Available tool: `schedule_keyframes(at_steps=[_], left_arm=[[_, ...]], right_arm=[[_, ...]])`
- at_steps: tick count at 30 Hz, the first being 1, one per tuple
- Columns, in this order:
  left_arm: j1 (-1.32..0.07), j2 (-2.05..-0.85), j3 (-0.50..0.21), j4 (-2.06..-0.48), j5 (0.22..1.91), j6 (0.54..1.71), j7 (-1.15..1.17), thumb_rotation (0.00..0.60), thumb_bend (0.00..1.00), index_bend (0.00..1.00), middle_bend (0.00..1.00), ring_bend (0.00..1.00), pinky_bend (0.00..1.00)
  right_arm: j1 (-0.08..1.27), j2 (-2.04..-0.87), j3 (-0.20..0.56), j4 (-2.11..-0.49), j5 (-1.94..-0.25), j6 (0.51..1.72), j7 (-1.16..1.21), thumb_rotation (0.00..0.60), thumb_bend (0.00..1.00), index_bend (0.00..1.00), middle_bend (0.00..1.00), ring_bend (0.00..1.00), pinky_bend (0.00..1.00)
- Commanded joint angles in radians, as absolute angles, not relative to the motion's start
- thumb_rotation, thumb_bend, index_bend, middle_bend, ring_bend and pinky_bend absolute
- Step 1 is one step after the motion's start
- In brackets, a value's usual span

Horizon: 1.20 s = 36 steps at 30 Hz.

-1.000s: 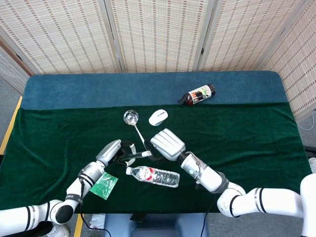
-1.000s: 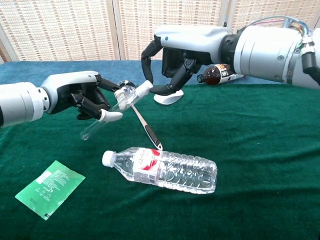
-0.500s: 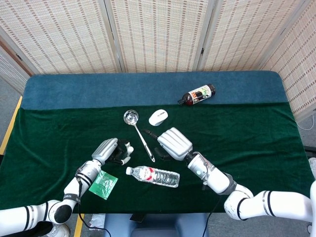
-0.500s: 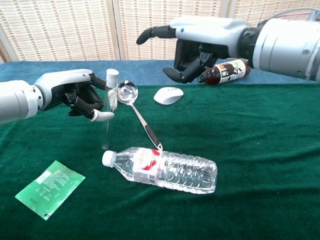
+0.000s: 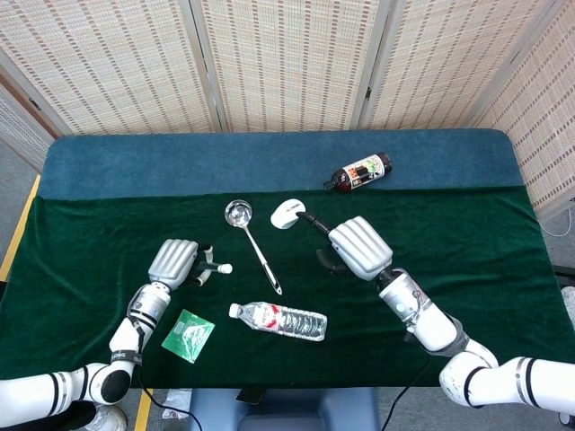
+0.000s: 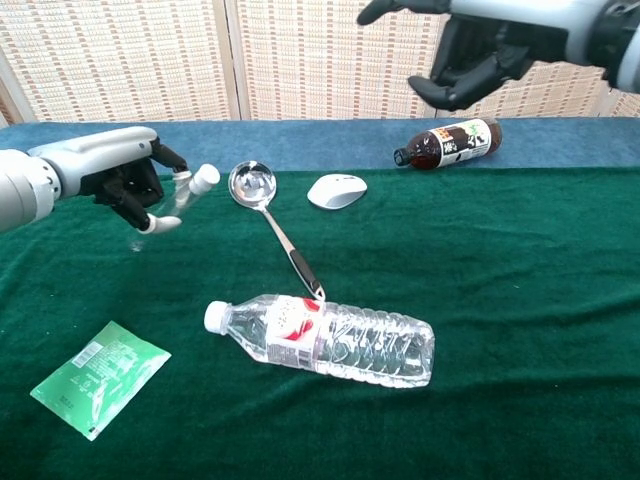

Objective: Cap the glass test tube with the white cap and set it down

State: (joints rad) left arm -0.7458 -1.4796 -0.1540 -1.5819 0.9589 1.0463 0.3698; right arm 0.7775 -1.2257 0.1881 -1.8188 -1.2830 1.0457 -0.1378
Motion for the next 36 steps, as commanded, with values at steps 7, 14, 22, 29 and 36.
schedule_keyframes(at_steps=[7, 14, 22, 29, 36], left_arm=[[-0.778, -1.623, -0.108, -1.427, 0.861, 1.115, 0.678, 0.6, 0.5, 0.68, 0.97, 0.97, 0.9], [-0.787, -1.67, -0.112, -1.372, 0.827, 1.087, 0.728, 0.6, 0.5, 0.59, 0.97, 0.97, 0.9], [-0.791, -1.675, -0.115, -1.371, 0.791, 1.056, 0.762, 0.6, 0.5, 0.42, 0.97, 0.96, 0.9], [-0.797, -1.648, -0.111, -1.412, 0.741, 1.048, 0.822, 0.6, 0.5, 0.33, 0.97, 0.95, 0.9], [-0.751, -1.547, -0.158, -1.548, 0.76, 1.116, 0.723, 0.6, 0.5, 0.25, 0.87, 0.85, 0.89]], right_arm=[[0.729, -1.202, 0.172, -1.792, -1.297, 1.068, -0.102, 0.524, 0.62, 0.08, 1.0, 1.0, 1.0], [0.711, -1.202, 0.173, -1.773, -1.292, 1.067, -0.084, 0.524, 0.61, 0.08, 1.0, 1.0, 1.0], [0.697, -1.204, 0.173, -1.757, -1.291, 1.056, -0.057, 0.522, 0.61, 0.08, 1.0, 1.0, 1.0], [0.679, -1.203, 0.171, -1.744, -1.304, 1.063, -0.038, 0.524, 0.61, 0.08, 1.0, 1.0, 1.0], [0.63, -1.142, 0.155, -1.759, -1.298, 1.097, -0.07, 0.525, 0.62, 0.08, 0.99, 1.0, 1.0]])
